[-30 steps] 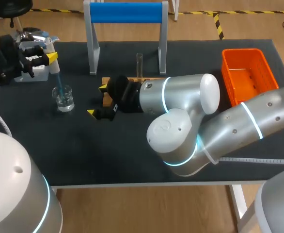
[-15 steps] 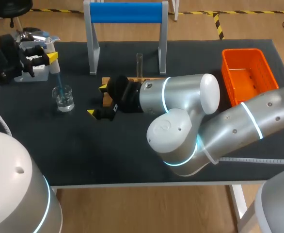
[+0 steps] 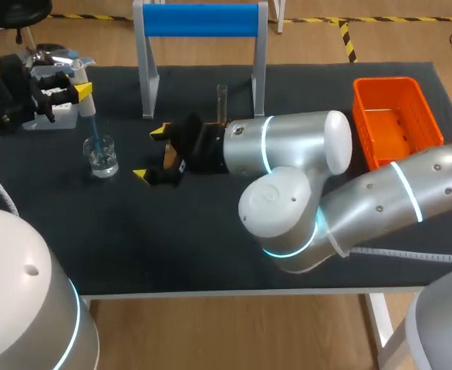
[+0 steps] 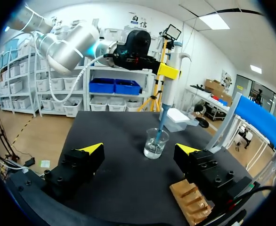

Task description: Invert the test tube, pick up the pipette, mount the tip to pipette, aspirate from beaker and dispense into the tube, eject the tip, return the pipette, and cap with the stopper.

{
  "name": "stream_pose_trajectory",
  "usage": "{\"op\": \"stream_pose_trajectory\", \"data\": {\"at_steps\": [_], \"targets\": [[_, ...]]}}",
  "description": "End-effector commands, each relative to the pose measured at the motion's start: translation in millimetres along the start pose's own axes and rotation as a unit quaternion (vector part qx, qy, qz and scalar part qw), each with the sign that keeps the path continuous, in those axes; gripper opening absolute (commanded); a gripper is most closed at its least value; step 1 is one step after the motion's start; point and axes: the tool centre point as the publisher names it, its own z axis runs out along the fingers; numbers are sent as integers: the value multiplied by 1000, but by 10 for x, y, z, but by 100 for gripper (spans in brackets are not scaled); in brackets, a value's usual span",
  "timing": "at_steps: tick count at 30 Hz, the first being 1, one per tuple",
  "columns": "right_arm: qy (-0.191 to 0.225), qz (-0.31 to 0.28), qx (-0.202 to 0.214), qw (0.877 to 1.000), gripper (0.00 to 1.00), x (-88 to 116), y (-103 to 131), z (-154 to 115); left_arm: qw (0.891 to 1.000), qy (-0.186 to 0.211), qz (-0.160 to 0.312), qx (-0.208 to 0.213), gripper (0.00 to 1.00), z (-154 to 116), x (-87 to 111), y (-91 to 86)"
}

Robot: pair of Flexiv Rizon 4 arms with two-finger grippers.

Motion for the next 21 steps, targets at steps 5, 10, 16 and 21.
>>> {"op": "stream_pose_trajectory", "data": {"at_steps": [5,10,16,21], "targets": [[109,-6,-24,994,100,-187,211,-463,1000,-1,1,1,0,0,2,4],[141,5,-47,989,100,-262,400,-648,1000,-1,1,1,0,0,2,4],[179,12,-62,982,100,-349,593,-825,1000,-1,1,1,0,0,2,4],[203,15,-81,976,100,-441,712,-908,1000,-1,1,1,0,0,2,4]]}}
